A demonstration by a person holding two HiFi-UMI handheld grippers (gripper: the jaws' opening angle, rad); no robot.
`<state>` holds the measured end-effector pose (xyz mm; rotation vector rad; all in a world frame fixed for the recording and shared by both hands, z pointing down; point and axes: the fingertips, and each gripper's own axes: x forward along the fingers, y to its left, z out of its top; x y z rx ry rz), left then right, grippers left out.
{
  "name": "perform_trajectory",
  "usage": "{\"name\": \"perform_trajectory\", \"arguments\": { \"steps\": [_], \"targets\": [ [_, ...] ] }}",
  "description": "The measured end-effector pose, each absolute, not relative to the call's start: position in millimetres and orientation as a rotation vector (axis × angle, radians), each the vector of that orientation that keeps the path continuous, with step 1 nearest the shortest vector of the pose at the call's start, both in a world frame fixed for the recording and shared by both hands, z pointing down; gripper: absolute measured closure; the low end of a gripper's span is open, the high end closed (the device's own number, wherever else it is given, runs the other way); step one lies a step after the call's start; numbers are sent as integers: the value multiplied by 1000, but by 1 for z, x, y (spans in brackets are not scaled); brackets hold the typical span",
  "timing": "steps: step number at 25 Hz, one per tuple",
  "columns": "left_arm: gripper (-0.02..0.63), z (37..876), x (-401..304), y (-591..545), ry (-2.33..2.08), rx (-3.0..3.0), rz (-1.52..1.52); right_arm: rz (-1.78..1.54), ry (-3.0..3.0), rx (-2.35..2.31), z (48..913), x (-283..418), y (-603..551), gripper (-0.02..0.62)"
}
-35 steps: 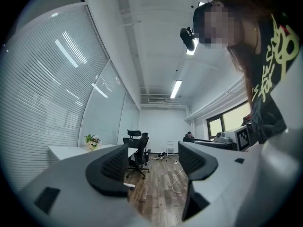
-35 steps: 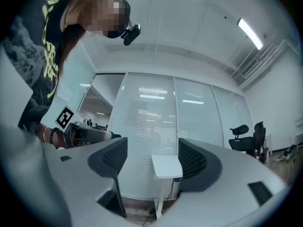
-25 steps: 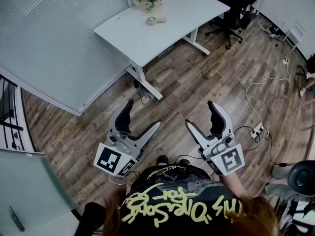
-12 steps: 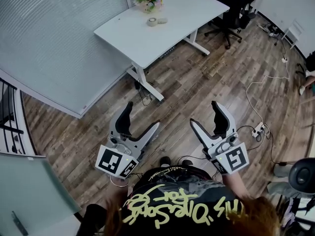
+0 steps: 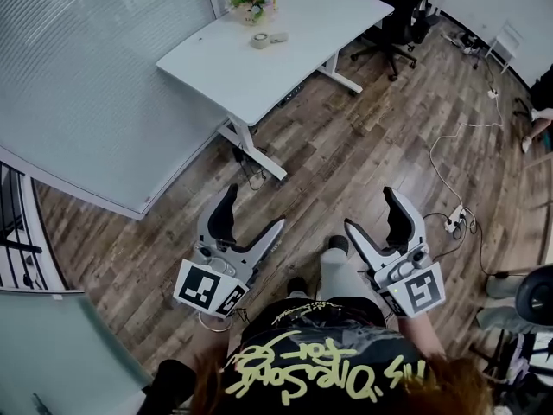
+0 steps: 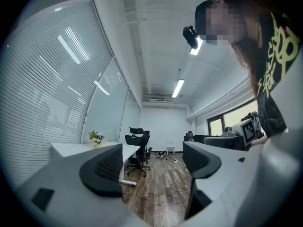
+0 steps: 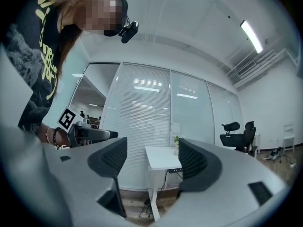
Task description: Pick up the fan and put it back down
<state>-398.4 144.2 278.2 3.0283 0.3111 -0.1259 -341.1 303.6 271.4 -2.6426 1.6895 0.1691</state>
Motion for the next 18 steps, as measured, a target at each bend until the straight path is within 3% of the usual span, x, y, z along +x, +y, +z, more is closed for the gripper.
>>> {"name": "perform_trajectory", "arguments": {
  "steps": [10,18],
  "targets": [
    [218,284,-360,130,248,3045,-101,145,1711,-2580,286,-284,281,276],
    [218,285,-284,112,128,3099,-92,207,1819,-2478,287,-194,249,276]
  ]
}}
